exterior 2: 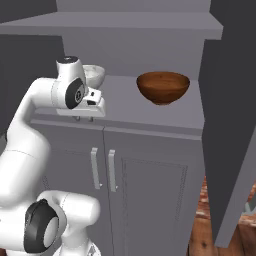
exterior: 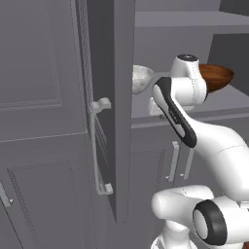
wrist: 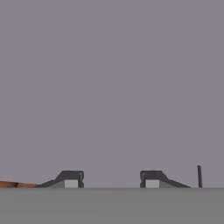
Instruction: Pick both bowls and place them on the counter. Then place the mushroom in one bowl and place the eggplant in the other bowl.
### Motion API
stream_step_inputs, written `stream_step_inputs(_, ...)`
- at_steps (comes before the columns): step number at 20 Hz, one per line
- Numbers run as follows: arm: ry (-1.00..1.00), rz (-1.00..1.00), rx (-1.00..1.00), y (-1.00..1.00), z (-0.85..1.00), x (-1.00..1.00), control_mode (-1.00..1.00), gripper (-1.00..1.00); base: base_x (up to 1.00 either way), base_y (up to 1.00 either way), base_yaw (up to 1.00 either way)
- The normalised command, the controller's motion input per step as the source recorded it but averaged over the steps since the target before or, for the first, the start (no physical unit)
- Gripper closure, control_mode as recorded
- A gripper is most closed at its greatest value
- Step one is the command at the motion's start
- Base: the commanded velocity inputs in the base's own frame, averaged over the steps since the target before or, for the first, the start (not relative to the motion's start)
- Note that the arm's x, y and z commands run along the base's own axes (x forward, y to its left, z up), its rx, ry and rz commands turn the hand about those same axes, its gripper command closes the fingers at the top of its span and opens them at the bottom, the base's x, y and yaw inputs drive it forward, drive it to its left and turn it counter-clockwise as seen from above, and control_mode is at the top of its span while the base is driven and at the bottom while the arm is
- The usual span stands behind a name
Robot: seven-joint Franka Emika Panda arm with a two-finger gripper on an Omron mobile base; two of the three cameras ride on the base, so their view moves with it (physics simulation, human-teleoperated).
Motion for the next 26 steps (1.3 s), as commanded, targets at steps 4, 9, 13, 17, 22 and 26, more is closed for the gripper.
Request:
stream_step_inputs(4,-0.02,0.00,0.00,-0.09,0.00,0.00,-1.00,-1.00,0.00,0.00,0.00)
stream_step_inputs(9,0.02,0.00,0.00,-0.54,0.08,0.02,-1.00,-1.00,0.00,0.00,0.00)
stream_step_inputs(13,0.03,0.00,-0.04,-0.55,0.20,0.02,-1.00,-1.00,0.00,0.00,0.00)
stream_step_inputs(17,0.00,0.03,-0.16,-0.26,0.37,0.09,-1.00,-1.00,0.00,0.00,0.00)
stream_step_inputs(22,-0.01,0.08,-0.14,-0.66,0.36,0.04,-1.00,-1.00,0.00,0.00,0.00)
stream_step_inputs(26,0.00,0.10,-0.07,-0.82,0.05,0.06,-1.00,-1.00,0.00,0.00,0.00)
